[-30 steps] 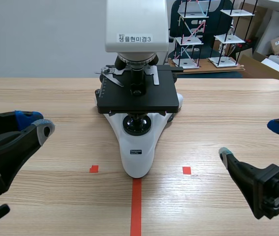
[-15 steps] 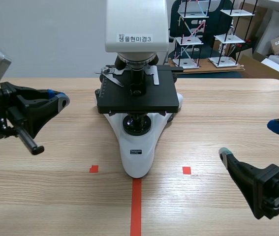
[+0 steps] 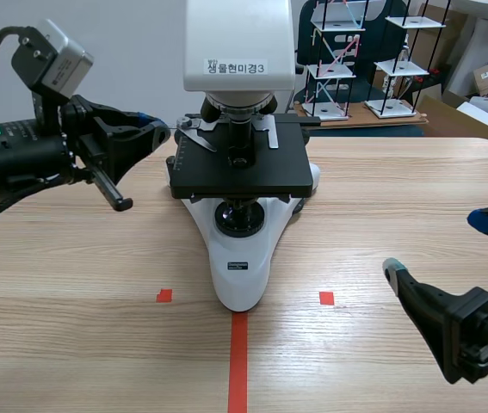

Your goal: Point at the stage clip

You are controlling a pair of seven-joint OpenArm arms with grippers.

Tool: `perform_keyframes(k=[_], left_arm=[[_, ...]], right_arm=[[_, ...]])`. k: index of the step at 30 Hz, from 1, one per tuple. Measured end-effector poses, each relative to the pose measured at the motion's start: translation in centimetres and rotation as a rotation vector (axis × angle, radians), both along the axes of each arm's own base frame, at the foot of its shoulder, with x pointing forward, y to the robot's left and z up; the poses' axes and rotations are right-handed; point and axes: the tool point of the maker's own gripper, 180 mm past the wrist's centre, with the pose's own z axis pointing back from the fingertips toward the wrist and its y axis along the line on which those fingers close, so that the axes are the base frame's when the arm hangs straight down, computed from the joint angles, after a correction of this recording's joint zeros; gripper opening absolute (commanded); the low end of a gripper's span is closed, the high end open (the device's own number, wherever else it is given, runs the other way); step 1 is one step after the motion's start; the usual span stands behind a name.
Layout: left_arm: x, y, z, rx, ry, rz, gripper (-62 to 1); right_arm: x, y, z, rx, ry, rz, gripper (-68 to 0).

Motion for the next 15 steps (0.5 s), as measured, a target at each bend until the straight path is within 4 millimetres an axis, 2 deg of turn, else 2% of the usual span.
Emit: perform_keyframes(k=[6, 15], left_arm=[[1.02, 0.00, -0.33, -0.016, 0.009, 0.023, -58.0], [1.12, 0.12, -0.83, -0.011, 0.024, 0.031, -58.0]], right_arm=[[0.00, 0.00, 0.00, 0.000, 0.000, 0.000, 0.4], [0.00, 0.00, 0.00, 0.000, 0.000, 0.000, 0.4]])
